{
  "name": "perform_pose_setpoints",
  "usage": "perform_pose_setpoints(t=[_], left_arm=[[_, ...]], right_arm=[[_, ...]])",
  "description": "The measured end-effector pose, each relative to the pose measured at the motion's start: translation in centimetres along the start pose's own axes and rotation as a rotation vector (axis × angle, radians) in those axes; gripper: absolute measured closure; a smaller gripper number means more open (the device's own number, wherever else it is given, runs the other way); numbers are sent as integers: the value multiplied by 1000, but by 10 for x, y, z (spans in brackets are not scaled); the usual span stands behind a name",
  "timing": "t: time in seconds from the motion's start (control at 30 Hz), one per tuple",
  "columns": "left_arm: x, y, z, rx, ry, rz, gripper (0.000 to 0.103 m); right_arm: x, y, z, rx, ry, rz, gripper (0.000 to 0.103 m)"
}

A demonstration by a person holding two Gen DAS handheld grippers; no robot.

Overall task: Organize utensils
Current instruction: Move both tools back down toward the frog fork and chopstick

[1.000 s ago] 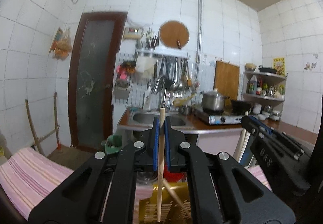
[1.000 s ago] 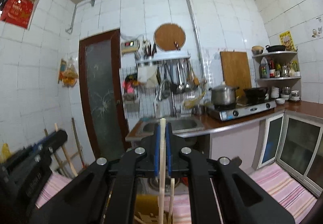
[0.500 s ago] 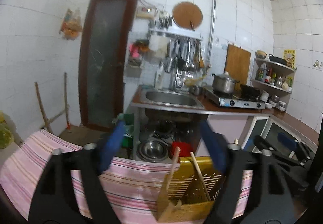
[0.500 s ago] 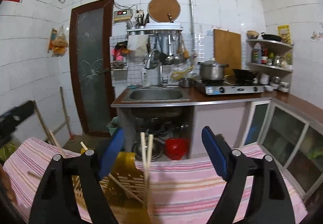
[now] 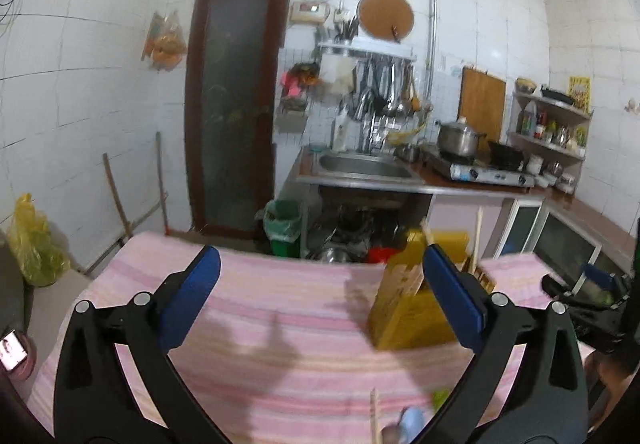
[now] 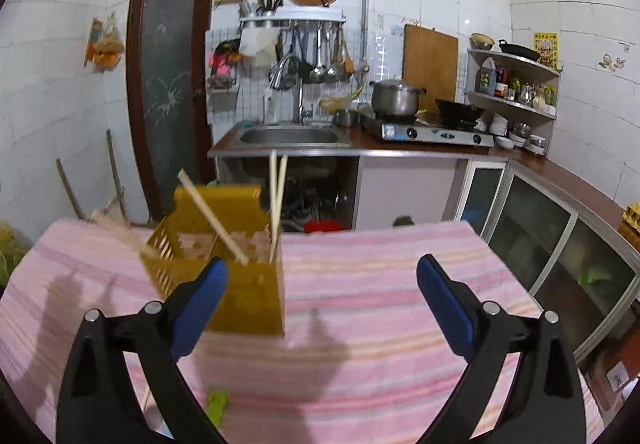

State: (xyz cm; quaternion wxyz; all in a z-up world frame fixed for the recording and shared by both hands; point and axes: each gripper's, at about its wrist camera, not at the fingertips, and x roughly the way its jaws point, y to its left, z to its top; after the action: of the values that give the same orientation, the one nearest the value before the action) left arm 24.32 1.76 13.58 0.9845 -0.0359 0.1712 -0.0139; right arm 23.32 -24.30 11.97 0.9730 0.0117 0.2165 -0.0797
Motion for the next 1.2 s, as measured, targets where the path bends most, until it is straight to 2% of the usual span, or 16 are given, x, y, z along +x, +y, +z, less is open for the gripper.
perform_pose_setpoints(t=[0.1,0.27,0.57,0.97,1.2], left_arm=[[0,7,-23,26,32,25,5],[15,15,-63,12,136,31,5],[38,25,-106,20,232,66,5],[75,12,-147,78,356,80,5],[89,14,-155,78,410,93,5]], right_arm=[[-7,8,-16,-27,22,1,10],[-7,22,-41,-35,73,16,9],[5,32,-80,-24,160,21,10],[34,49,-111,-1,277,29,10],[50,70,-120,-14,354,38,10]])
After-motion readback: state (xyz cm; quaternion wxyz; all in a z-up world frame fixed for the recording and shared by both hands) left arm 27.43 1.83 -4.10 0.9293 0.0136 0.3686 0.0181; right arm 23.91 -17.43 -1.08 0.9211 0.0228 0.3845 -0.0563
